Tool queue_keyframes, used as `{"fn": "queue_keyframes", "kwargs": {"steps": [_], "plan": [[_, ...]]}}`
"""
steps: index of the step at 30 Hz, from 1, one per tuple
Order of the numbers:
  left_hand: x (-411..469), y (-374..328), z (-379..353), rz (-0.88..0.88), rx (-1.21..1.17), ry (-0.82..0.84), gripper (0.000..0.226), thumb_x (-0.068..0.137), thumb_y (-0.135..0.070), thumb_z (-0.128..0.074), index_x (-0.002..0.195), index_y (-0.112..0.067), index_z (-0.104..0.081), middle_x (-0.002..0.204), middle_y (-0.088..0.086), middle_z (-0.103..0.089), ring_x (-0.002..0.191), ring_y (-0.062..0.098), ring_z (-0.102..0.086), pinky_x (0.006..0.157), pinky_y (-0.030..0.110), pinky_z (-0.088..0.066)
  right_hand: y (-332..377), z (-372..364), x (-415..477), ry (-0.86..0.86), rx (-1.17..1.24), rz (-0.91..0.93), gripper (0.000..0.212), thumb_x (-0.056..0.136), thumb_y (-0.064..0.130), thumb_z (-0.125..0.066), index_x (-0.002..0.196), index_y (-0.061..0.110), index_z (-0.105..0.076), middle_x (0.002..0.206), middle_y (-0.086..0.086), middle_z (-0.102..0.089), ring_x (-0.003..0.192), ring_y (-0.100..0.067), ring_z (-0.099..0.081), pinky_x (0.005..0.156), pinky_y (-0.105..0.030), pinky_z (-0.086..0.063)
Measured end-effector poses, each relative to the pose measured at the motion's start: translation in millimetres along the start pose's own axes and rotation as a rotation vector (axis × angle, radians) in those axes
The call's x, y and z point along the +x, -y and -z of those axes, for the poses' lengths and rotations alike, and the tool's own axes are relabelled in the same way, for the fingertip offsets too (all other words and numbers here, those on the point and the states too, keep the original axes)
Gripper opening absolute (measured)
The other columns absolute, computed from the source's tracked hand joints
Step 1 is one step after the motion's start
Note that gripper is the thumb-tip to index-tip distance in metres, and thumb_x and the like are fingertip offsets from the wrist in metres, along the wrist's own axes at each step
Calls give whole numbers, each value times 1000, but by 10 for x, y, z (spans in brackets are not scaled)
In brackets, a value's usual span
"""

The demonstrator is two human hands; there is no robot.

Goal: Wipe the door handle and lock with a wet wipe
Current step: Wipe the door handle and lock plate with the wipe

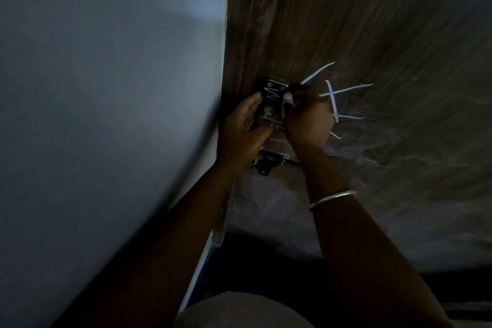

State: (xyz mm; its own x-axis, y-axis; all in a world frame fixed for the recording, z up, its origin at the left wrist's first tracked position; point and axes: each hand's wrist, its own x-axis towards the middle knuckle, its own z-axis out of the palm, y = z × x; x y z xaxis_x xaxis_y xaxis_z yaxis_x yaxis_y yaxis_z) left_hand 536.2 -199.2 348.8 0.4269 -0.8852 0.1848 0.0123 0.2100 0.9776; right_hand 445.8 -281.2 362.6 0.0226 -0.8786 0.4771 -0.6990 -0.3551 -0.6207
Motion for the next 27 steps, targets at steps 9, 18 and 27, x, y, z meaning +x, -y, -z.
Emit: {"fn": "queue_keyframes", "kwargs": {"steps": [9,18,27], "plan": [[25,14,-16,20,17,-17,60,79,5,-59,134,-14,-42,134,-1,-50,119,3,-46,94,10,-42,93,127,51,-35,130,-13,19,90,24,-60,93,6,-66,91,-11,-70,86,-24,-65,66,-17,-35],[15,1,-14,5,-12,-14,59,79,8,-57,133,-8,-41,135,5,-49,123,10,-47,102,25,-43,-135,199,-44,391,722,-354,25,89,23,-46,94,13,-68,88,-3,-66,79,-12,-60,56,-16,-48],[16,8,-4,9,-64,-8,50,86,3,-53,134,-2,-38,141,15,-44,125,12,-43,97,16,-42,-529,245,-45,811,1345,-694,81,87,65,-15,122,8,-60,119,-16,-63,106,-31,-59,86,-41,-46]]}}
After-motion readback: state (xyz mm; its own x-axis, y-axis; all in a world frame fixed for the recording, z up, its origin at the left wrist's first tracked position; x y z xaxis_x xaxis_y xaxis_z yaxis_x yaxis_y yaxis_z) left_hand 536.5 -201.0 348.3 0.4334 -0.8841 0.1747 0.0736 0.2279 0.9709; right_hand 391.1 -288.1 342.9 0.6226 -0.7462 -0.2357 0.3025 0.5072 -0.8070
